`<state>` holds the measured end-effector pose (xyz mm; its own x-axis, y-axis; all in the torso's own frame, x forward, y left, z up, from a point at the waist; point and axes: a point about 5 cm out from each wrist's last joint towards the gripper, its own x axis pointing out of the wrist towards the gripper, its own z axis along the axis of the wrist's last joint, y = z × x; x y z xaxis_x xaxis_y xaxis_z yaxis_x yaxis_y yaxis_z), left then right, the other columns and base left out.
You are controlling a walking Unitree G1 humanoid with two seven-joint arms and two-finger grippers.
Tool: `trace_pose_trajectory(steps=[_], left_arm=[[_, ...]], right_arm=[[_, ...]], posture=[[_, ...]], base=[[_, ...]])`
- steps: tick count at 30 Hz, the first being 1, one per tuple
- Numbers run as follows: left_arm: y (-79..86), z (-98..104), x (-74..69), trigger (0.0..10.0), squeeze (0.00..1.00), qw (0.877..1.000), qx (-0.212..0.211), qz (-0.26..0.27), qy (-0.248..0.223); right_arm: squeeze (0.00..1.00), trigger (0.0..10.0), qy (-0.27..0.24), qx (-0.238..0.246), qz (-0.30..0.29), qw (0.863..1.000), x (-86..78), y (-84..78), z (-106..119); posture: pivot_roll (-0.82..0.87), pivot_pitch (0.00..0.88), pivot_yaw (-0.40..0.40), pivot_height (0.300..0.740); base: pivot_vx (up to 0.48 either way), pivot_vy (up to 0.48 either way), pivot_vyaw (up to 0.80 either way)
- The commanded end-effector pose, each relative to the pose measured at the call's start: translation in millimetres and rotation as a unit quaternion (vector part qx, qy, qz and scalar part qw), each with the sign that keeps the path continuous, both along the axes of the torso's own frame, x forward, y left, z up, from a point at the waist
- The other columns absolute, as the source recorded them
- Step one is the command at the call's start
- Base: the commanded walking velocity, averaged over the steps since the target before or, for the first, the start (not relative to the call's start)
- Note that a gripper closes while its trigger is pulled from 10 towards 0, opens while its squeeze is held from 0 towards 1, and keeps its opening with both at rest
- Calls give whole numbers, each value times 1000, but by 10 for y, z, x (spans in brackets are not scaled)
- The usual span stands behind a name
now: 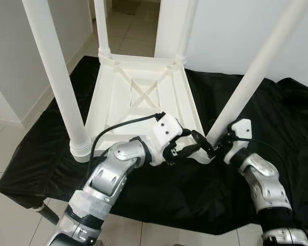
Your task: Building children table
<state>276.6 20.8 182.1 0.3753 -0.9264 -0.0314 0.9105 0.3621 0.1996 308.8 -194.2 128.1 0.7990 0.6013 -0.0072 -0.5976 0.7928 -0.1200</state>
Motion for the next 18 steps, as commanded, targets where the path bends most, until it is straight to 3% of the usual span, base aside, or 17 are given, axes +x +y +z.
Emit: trace_pose_trajectory(steps=[1,2,3,10,18], left_arm=[[-1,-2,33,10000,0,1000,3,16,-6],[-5,3,34,10000,0,1000,2,16,-7],[-5,7,36,10000,0,1000,1,18,-8],[11,2,49,10000,0,999,-7,32,-8],[14,3,52,10000,0,999,-10,36,-8]], right_arm=[[0,9725,7,-12,13,1000,17,9,-21],[0,1765,10,-15,19,1000,46,2,-24],[0,0,14,-18,25,999,63,-12,-28],[0,0,19,-12,35,999,67,-114,-47],[0,0,14,2,-32,999,7,-170,-37]], posture=[[-56,0,-64,740],[-56,0,-64,740],[-47,0,-74,740],[-36,0,-92,740],[-44,0,-96,740]], base=[[0,0,0],[0,0,0],[0,0,0],[0,0,0],[0,0,0]])
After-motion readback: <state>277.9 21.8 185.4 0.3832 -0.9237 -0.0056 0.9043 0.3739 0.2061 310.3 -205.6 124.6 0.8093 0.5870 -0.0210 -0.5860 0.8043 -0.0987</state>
